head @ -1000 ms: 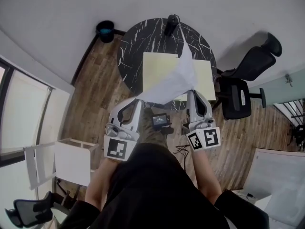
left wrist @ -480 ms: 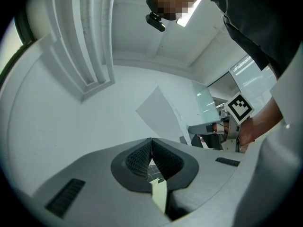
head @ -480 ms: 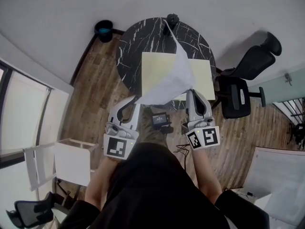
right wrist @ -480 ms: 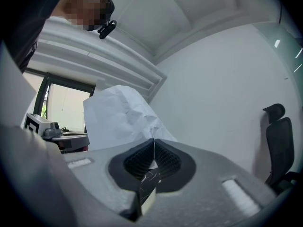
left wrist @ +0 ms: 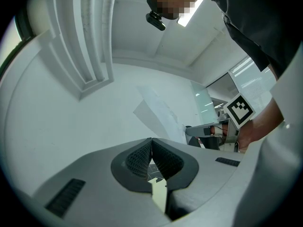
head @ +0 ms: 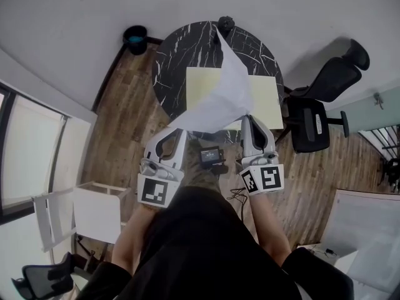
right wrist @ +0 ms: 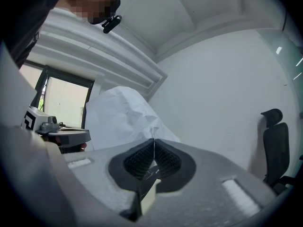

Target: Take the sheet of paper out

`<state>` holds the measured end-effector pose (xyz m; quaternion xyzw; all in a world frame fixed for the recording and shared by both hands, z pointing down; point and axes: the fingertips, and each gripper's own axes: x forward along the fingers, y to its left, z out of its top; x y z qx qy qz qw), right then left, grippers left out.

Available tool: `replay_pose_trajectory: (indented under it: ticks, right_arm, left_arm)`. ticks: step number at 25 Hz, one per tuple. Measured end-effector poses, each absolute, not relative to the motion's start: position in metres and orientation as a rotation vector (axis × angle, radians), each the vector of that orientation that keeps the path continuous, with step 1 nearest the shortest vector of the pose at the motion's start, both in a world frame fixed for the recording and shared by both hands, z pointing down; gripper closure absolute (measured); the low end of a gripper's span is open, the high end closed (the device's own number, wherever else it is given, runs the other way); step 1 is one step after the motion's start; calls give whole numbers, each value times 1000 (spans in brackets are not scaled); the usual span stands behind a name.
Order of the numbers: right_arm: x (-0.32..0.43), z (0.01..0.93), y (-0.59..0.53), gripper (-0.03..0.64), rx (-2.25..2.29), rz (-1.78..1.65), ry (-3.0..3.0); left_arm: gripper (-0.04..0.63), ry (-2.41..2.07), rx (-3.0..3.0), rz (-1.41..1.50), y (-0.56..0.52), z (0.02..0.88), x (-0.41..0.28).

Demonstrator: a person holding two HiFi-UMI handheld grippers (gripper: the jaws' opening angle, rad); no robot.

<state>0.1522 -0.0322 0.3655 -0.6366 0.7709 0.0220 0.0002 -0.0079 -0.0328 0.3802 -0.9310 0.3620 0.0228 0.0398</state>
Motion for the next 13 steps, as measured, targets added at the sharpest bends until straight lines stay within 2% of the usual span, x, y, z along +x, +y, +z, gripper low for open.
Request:
replay_pose_trajectory:
  ticks: [13]
  right_arm:
    - [158, 374, -38, 617, -2064, 65, 2406]
  left_arm:
    - [594, 1119, -2909, 48, -44, 394, -13]
